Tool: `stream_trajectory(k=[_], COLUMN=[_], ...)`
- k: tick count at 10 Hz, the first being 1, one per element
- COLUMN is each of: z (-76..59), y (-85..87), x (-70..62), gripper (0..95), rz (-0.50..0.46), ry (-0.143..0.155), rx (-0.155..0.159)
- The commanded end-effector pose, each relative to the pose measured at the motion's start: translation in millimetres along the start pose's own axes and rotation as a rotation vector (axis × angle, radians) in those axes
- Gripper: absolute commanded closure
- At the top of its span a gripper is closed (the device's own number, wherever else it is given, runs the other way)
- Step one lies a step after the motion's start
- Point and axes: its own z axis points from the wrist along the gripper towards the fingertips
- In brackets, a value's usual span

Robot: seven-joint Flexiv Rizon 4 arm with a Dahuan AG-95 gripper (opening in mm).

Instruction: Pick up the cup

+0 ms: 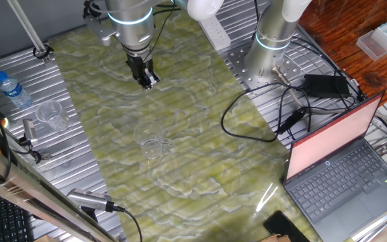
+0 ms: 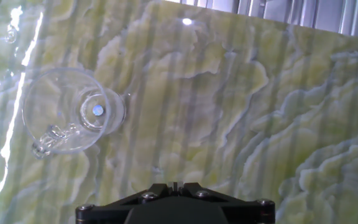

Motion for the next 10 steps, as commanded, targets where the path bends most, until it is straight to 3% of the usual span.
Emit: stream_trajectory(k=[1, 6, 8, 9, 10], z=[-0.5, -0.5, -0.5, -1.0, -4.1], y=[-0.3, -0.3, 0.0, 0.3, 1.2], x=[1.3, 1.3, 1.7, 2.2, 2.5], gripper=[95.0, 95.0, 95.0, 95.0, 95.0], rz=[0.029, 0.036, 0.011, -0.014, -0.038], ry=[-0.002, 0.009, -0.007, -0.017, -0.017], rx=[-0.004, -0.016, -0.053, -0.098, -0.101])
